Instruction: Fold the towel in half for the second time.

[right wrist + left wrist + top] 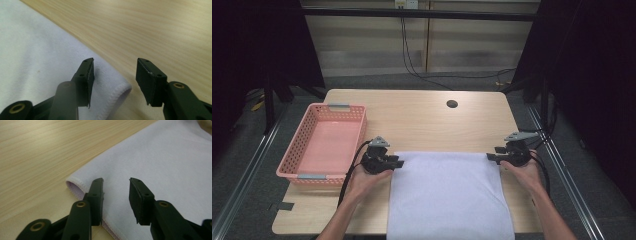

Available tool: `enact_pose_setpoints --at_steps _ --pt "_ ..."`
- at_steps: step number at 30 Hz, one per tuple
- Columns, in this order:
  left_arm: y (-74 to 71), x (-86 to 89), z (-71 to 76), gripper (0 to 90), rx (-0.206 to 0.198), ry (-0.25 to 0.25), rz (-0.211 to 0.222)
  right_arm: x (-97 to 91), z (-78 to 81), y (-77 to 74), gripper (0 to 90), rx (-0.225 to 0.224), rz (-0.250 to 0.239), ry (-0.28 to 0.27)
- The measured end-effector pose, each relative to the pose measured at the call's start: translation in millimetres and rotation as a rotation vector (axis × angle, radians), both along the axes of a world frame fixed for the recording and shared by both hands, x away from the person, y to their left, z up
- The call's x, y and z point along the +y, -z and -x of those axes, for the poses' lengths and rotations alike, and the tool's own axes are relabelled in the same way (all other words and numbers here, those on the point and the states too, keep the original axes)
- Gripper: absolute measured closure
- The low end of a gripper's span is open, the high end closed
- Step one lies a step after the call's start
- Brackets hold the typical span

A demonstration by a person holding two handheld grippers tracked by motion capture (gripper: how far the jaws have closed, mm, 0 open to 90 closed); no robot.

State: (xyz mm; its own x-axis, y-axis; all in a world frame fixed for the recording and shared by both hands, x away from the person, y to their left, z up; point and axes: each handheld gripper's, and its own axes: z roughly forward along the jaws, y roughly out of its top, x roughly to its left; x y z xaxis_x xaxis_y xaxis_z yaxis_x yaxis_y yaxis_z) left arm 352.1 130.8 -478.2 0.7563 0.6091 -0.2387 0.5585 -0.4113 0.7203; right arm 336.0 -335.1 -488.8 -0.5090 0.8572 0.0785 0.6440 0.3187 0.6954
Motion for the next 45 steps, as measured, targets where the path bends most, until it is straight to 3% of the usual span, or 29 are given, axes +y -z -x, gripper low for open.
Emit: enact_pose_setpoints --at_steps 3,8,12,16,18,19,21,24,26,30,33,37,39,41,45 --pt "4.4 1.9 -7.1 59.6 0.000 -0.019 0.004 -0.7 -2.9 7.9 45.1 0.022 0.007 -0.019" --pt "16.7 7.6 -18.0 52.8 0.024 -0.063 -0.012 2.5 -1.7 13.9 46.3 0.017 -0.002 -0.037" --pt "20.8 10.3 -23.7 46.1 0.014 -0.086 0.008 1.5 -1.5 13.7 62.2 0.016 -0.014 -0.057" --pt "26.1 8.0 -28.9 43.2 0.006 -0.088 -0.013 1.5 -2.1 13.9 72.2 0.025 -0.036 -0.067" --pt "23.7 4.1 -32.0 43.2 -0.002 -0.062 -0.044 1.5 -3.0 14.1 76.2 0.029 -0.044 -0.064" --pt "23.5 2.4 -33.8 45.4 -0.007 -0.057 -0.054 1.5 -3.3 14.5 78.0 0.030 -0.052 -0.064" --pt "25.5 3.1 -38.3 50.2 0.001 -0.035 -0.035 1.5 -3.5 14.6 80.5 0.037 -0.063 -0.063" --pt "27.0 -0.9 -37.5 74.3 0.014 0.012 -0.018 1.5 -3.2 14.2 82.9 0.045 -0.076 -0.057" --pt "26.0 -2.5 -35.9 81.4 0.023 0.015 0.000 0.6 -2.4 13.2 83.5 0.046 -0.087 -0.049" --pt "16.8 -3.4 -31.3 84.6 0.017 0.013 0.064 -3.7 1.6 3.2 84.0 0.011 -0.132 -0.036" --pt "0.3 -3.7 -29.1 84.8 -0.013 -0.003 0.103 -6.8 4.2 -4.4 84.0 -0.004 -0.160 -0.029" --pt "-21.9 -6.4 -30.4 84.7 -0.054 -0.013 0.113 -10.9 3.7 -18.0 83.6 -0.038 -0.192 -0.008" --pt "-33.1 -3.6 -34.6 84.8 -0.060 -0.020 0.145 -13.1 1.2 -27.7 83.8 -0.059 -0.211 -0.005" --pt "-44.2 -0.5 -39.1 84.8 -0.081 -0.027 0.143 -14.6 -2.7 -38.2 83.8 -0.085 -0.220 -0.005" --pt "-51.1 4.2 -45.7 84.9 -0.084 -0.033 0.127 -15.9 -10.2 -55.3 83.7 -0.116 -0.255 0.004"
